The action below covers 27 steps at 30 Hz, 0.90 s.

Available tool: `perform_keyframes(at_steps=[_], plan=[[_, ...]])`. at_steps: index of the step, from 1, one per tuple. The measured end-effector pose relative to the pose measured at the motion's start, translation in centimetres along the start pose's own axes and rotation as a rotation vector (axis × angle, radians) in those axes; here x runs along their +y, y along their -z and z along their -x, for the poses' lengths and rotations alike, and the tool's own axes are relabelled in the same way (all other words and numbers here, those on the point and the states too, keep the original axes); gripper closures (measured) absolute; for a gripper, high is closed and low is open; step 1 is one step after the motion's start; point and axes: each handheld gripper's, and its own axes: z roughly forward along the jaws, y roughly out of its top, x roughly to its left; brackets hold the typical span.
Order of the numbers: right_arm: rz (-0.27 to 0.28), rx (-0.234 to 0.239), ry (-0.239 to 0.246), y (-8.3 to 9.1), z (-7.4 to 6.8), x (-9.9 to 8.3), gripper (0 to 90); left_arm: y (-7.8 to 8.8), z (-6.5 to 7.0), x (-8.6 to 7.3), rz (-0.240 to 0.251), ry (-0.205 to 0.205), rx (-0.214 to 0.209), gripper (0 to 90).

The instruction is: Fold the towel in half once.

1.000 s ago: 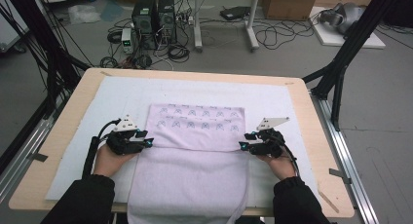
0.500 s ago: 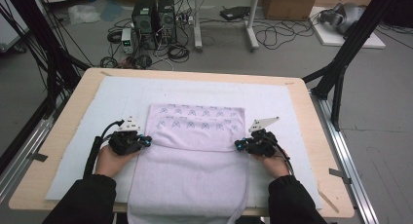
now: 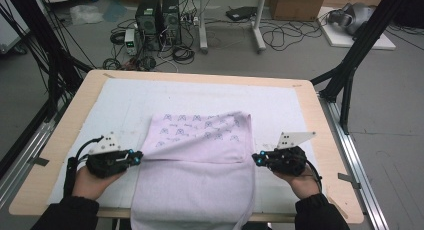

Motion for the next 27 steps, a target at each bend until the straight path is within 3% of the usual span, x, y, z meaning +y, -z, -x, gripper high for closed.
perform_keyframes(at_steps=[3, 5, 6, 10, 13, 14, 15, 17, 21, 27], plan=[[-0.041, -0.01, -0.002, -2.1, 0.2, -0.3, 75.1, -0.5, -0.3, -0.7, -0.006, 0.025, 0.014, 62.4], [-0.07, -0.016, 0.023, -3.7, 0.5, -0.1, 69.7, -0.9, -0.6, -0.8, -0.001, 0.035, 0.007, 60.0], [-0.083, -0.033, 0.033, -4.4, 0.8, 0.1, 67.5, -1.0, -0.6, -0.7, 0.003, 0.039, 0.002, 60.2], [-0.065, -0.022, -0.018, -6.4, 2.7, 0.6, 63.7, -2.4, -0.8, -0.5, -0.006, 0.036, -0.044, 62.8], [-0.116, -0.016, -0.013, -7.8, 3.2, 0.7, 63.9, -3.9, -0.8, -0.7, -0.041, 0.039, -0.055, 66.8], [-0.141, -0.008, -0.009, -8.3, 3.2, 0.6, 68.3, -4.4, -0.8, -0.9, -0.052, 0.034, -0.06, 70.5], [-0.165, -0.011, -0.004, -8.7, 3.1, 0.4, 72.2, -4.7, -0.6, -1.1, -0.03, 0.032, -0.049, 75.5], [-0.163, -0.003, 0.001, -8.7, 3.1, 0.5, 86.1, -4.8, -0.7, -0.9, -0.031, 0.046, -0.058, 84.7], [-0.153, 0.008, 0.013, -8.1, 3.0, 0.8, 87.8, -4.3, -0.7, -0.3, -0.014, 0.048, -0.052, 88.0], [-0.066, 0.03, 0.054, -4.9, 1.4, 2.2, 87.8, -2.1, -0.6, 0.7, 0.037, 0.042, -0.031, 88.2]])
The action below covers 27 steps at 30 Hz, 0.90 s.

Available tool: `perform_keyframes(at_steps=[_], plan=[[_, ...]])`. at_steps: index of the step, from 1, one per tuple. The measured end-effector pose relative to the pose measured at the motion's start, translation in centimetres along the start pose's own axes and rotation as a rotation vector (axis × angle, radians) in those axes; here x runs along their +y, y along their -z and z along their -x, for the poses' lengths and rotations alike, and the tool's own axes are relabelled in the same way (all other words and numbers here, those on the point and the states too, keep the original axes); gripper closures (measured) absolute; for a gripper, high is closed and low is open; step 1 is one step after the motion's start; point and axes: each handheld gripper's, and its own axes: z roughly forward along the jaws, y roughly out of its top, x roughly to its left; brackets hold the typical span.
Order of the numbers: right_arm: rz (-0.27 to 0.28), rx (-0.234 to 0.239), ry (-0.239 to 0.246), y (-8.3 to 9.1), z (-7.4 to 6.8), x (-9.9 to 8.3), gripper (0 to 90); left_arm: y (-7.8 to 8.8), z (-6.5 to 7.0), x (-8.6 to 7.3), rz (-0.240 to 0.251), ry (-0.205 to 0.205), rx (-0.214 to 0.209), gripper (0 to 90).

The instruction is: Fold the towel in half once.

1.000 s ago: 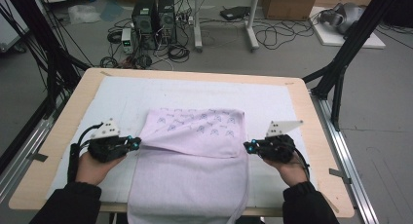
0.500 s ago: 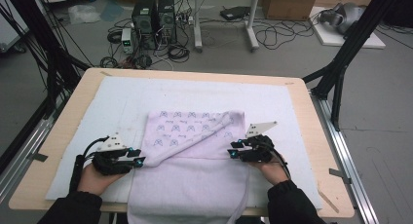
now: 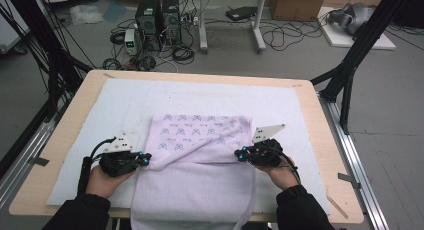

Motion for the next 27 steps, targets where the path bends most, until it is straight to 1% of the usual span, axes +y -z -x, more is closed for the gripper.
perform_keyframes(at_steps=[1, 2, 3, 4, 7, 8, 9, 10, 11, 12, 13, 14, 15, 16, 18, 19, 20, 21, 22, 23, 24, 25, 27], plan=[[0.013, -0.007, 0.009, 0.7, -0.4, 0.2, 87.8, 0.5, 0.0, 0.1, 0.014, 0.006, 0.0, 88.2], [0.024, -0.003, 0.016, 1.4, -0.8, 0.3, 87.8, 1.0, 0.1, 0.2, 0.026, 0.012, -0.004, 88.2], [0.033, 0.004, 0.019, 2.3, -1.4, 0.3, 87.8, 1.4, 0.3, 0.3, 0.032, 0.01, -0.002, 88.2], [0.037, 0.006, 0.026, 2.7, -1.7, 0.3, 87.8, 1.8, 0.5, 0.3, 0.037, 0.003, -0.006, 88.2], [0.052, 0.015, 0.046, 4.5, -3.3, -0.1, 87.8, 3.3, 1.6, -0.1, 0.049, -0.004, -0.025, 88.2], [0.065, 0.037, 0.045, 5.0, -4.0, -0.4, 87.8, 3.8, 2.1, -0.4, 0.049, -0.016, -0.028, 88.2], [0.076, 0.05, 0.057, 5.5, -4.6, -0.8, 87.7, 4.1, 2.5, -0.7, 0.048, -0.016, -0.033, 87.6], [0.078, 0.054, 0.074, 5.8, -5.3, -1.3, 86.5, 4.3, 2.8, -1.1, 0.042, -0.026, -0.033, 83.2], [0.078, 0.048, 0.085, 5.8, -5.8, -1.7, 80.7, 4.2, 3.0, -1.4, 0.034, -0.031, -0.045, 75.2], [0.07, 0.046, 0.073, 5.5, -5.9, -2.2, 77.2, 4.0, 3.1, -1.8, 0.026, -0.033, -0.054, 72.2], [0.057, 0.055, 0.058, 5.0, -5.8, -2.6, 73.7, 3.7, 3.1, -2.0, 0.009, -0.031, -0.049, 69.5], [0.048, 0.055, 0.047, 4.4, -5.6, -3.0, 69.3, 3.2, 3.1, -2.2, -0.004, -0.025, -0.053, 66.4], [0.048, 0.055, 0.031, 3.7, -5.3, -3.4, 66.9, 2.7, 3.1, -2.4, -0.017, -0.03, -0.064, 66.2], [0.043, 0.077, 0.014, 2.9, -4.9, -3.6, 66.0, 2.3, 3.2, -2.6, -0.03, -0.042, -0.075, 66.2], [0.006, 0.078, 0.026, 1.6, -4.5, -4.1, 63.2, 1.3, 3.3, -2.9, -0.068, -0.054, -0.09, 64.0], [-0.007, 0.091, 0.018, 1.0, -4.3, -4.2, 61.3, 0.9, 3.4, -3.1, -0.085, -0.061, -0.092, 63.0], [-0.028, 0.093, 0.016, 0.5, -4.2, -4.4, 60.3, 0.6, 3.4, -3.3, -0.097, -0.067, -0.091, 62.4], [-0.054, 0.095, 0.019, 0.1, -4.1, -4.4, 60.4, 0.3, 3.4, -3.5, -0.105, -0.062, -0.093, 62.5], [-0.068, 0.091, 0.028, -0.2, -4.1, -4.5, 61.0, 0.2, 3.5, -3.7, -0.105, -0.072, -0.091, 65.9], [-0.079, 0.09, 0.025, -0.4, -4.1, -4.6, 62.2, 0.2, 3.5, -3.8, -0.092, -0.085, -0.081, 71.4], [-0.091, 0.091, 0.027, -0.6, -4.1, -4.7, 64.5, 0.2, 3.5, -3.8, -0.093, -0.081, -0.092, 78.2], [-0.093, 0.082, 0.026, -0.7, -4.1, -4.8, 68.9, 0.2, 3.5, -3.7, -0.1, -0.085, -0.093, 83.0], [-0.098, 0.076, 0.026, -0.8, -4.1, -4.8, 81.6, 0.2, 3.4, -3.6, -0.103, -0.081, -0.099, 87.3]])
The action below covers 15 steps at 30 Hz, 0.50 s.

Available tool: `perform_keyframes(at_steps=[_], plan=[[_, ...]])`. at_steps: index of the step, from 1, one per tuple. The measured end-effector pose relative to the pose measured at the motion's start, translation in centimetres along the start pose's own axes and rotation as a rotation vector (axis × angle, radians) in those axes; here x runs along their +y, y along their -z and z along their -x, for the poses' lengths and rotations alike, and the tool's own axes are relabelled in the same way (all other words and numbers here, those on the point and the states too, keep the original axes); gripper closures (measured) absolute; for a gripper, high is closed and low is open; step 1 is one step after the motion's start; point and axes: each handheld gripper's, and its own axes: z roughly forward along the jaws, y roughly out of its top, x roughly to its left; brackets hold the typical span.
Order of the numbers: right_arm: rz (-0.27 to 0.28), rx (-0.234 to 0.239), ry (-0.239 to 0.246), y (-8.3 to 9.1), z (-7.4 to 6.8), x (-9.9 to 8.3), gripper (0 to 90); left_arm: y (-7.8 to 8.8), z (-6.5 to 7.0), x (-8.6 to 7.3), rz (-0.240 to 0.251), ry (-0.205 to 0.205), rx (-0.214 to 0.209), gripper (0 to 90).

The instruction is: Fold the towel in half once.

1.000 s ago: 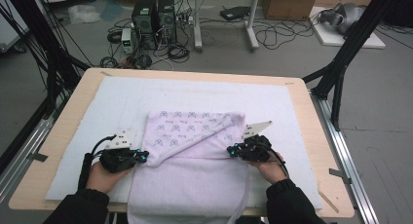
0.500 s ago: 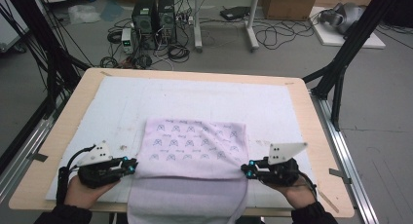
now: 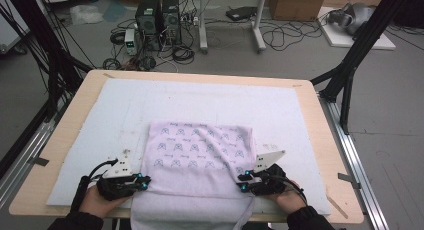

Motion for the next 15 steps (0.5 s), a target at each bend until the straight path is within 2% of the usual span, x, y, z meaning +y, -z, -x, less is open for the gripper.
perform_keyframes(at_steps=[2, 4, 6, 8, 9, 10, 11, 12, 13, 15], plan=[[-0.005, 0.006, -0.006, 0.0, 0.1, 0.1, 86.1, 0.2, 0.0, 0.0, 0.008, 0.01, -0.003, 87.9], [0.005, 0.021, -0.004, 0.4, 0.0, 0.2, 86.9, 0.9, 0.2, 0.0, 0.03, 0.012, -0.006, 88.2], [0.039, 0.036, -0.01, 1.2, -0.4, 0.4, 86.9, 2.0, 0.7, 0.3, 0.062, 0.012, -0.014, 88.3], [0.089, 0.077, -0.015, 2.3, -1.0, 0.6, 85.9, 3.2, 1.3, 0.5, 0.086, -0.004, -0.029, 88.1], [0.112, 0.092, -0.019, 2.7, -1.2, 0.6, 79.8, 3.5, 1.5, 0.7, 0.094, -0.006, -0.031, 87.5], [0.129, 0.081, -0.032, 3.0, -1.3, 0.7, 71.2, 3.7, 1.5, 0.8, 0.1, -0.005, -0.026, 83.2], [0.132, 0.09, -0.052, 3.2, -1.1, 0.7, 69.2, 3.7, 1.3, 1.0, 0.103, 0.005, -0.012, 73.6], [0.133, 0.07, -0.054, 3.4, -0.8, 0.8, 63.9, 3.6, 0.8, 1.2, 0.106, 0.008, -0.002, 69.6], [0.139, 0.03, -0.069, 3.6, -0.2, 1.0, 63.3, 3.5, 0.4, 1.4, 0.11, 0.014, 0.008, 68.3], [0.15, -0.011, -0.082, 3.9, 0.9, 1.3, 58.9, 3.0, -0.6, 1.9, 0.118, 0.031, 0.04, 63.5]])
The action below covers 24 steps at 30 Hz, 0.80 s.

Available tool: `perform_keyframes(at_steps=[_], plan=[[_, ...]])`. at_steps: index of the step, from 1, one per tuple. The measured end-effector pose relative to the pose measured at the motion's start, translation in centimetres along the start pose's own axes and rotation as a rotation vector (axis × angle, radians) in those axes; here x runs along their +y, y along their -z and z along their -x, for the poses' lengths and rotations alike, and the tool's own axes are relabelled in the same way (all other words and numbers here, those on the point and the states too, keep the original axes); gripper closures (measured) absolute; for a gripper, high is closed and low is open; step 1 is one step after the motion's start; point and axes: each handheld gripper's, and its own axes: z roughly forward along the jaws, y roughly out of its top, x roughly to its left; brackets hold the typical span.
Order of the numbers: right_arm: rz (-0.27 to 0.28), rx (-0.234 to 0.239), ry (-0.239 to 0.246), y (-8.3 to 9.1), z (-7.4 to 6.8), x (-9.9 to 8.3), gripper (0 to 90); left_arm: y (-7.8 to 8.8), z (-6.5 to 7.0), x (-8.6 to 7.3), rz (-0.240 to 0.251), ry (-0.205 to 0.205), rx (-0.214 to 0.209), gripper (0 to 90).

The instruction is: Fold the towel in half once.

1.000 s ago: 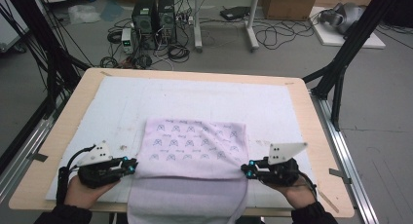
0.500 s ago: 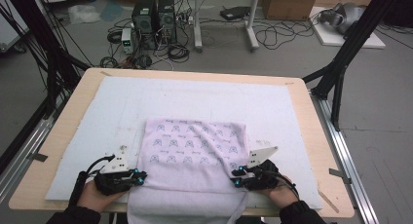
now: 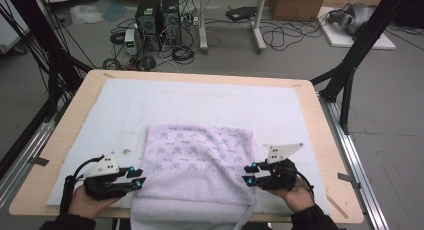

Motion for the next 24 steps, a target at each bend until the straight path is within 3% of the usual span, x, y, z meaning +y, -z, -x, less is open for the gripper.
perform_keyframes(at_steps=[4, 8, 10, 15, 17, 21, 23, 24], plan=[[-0.002, -0.113, -0.024, -0.1, 2.8, 1.4, 53.3, -1.4, -2.6, 1.2, 0.015, 0.029, 0.058, 61.3], [0.005, -0.17, -0.039, -0.5, 6.0, 3.2, 48.2, -3.3, -6.0, 2.8, 0.014, 0.073, 0.119, 61.2], [-0.018, -0.201, -0.052, -1.0, 7.6, 3.9, 44.4, -4.2, -7.3, 3.4, 0.009, 0.074, 0.175, 59.5], [-0.025, -0.236, -0.081, -2.5, 10.7, 3.8, 43.4, -6.8, -10.7, 3.8, -0.014, 0.189, 0.233, 53.7], [-0.047, -0.269, -0.09, -3.2, 11.6, 3.3, 42.7, -7.9, -11.6, 3.5, -0.037, 0.218, 0.234, 51.5], [-0.075, -0.276, -0.158, -4.1, 13.0, 2.3, 40.5, -9.5, -12.3, 2.7, -0.062, 0.287, 0.217, 51.6], [-0.102, -0.27, -0.178, -4.5, 13.3, 1.9, 43.3, -9.5, -12.3, 2.8, -0.06, 0.281, 0.248, 60.0], [-0.109, -0.269, -0.174, -4.7, 13.4, 1.8, 45.5, -9.5, -12.3, 2.8, -0.058, 0.271, 0.228, 66.2]])
